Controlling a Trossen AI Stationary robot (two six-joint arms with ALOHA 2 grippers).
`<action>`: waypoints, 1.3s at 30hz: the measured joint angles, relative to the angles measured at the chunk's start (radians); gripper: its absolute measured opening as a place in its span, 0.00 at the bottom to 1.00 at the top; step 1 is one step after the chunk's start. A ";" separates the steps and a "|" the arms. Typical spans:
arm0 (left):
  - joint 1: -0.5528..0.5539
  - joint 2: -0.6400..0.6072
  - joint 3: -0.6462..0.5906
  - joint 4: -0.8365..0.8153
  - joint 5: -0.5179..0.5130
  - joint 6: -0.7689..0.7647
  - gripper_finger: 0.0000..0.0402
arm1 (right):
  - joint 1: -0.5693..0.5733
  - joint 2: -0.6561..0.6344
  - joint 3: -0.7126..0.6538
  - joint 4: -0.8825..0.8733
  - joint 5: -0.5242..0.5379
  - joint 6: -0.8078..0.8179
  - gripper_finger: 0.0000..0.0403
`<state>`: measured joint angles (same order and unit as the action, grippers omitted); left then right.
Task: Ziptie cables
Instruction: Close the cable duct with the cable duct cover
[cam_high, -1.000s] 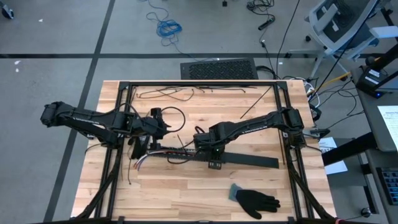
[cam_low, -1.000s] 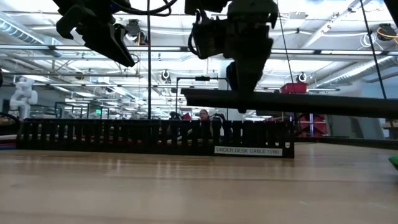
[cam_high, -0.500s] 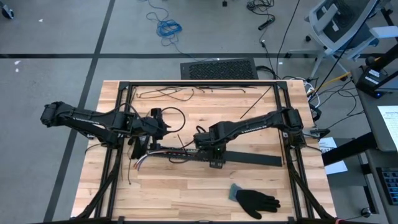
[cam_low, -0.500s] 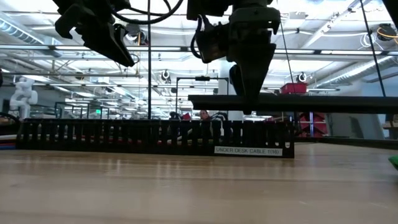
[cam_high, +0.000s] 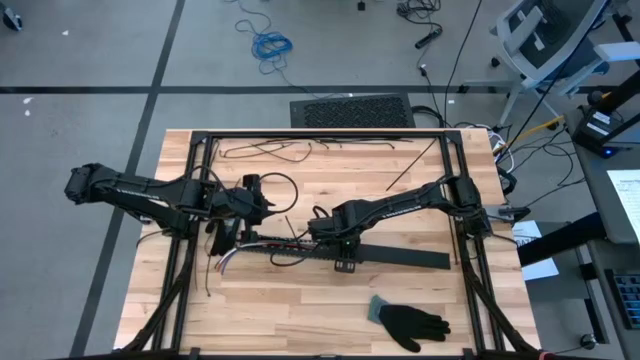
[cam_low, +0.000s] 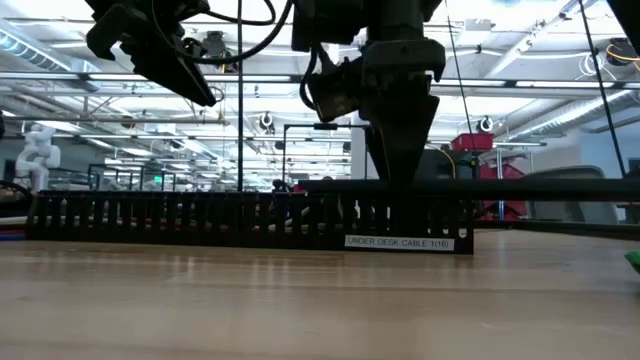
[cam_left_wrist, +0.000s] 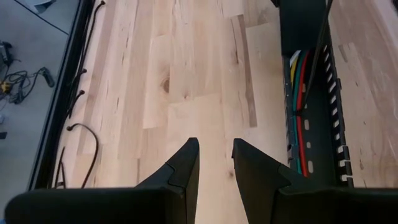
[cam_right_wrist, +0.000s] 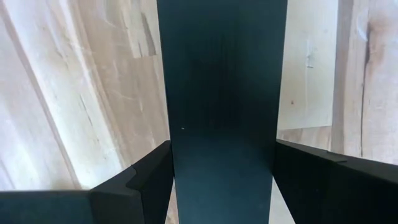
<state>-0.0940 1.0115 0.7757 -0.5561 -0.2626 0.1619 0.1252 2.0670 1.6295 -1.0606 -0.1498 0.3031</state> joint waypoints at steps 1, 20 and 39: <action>0.000 0.000 0.000 0.001 0.000 0.000 0.24 | 0.000 0.000 0.000 0.002 0.001 0.000 0.54; 0.000 0.000 0.000 0.003 0.000 0.000 0.24 | -0.002 0.000 0.000 0.078 0.005 0.021 0.54; -0.053 0.028 -0.123 0.026 0.076 -0.039 0.24 | -0.029 0.000 0.116 0.023 -0.025 0.011 0.54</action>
<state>-0.1472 1.0393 0.6526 -0.5304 -0.1866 0.1231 0.0961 2.0674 1.7459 -1.0373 -0.1753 0.3138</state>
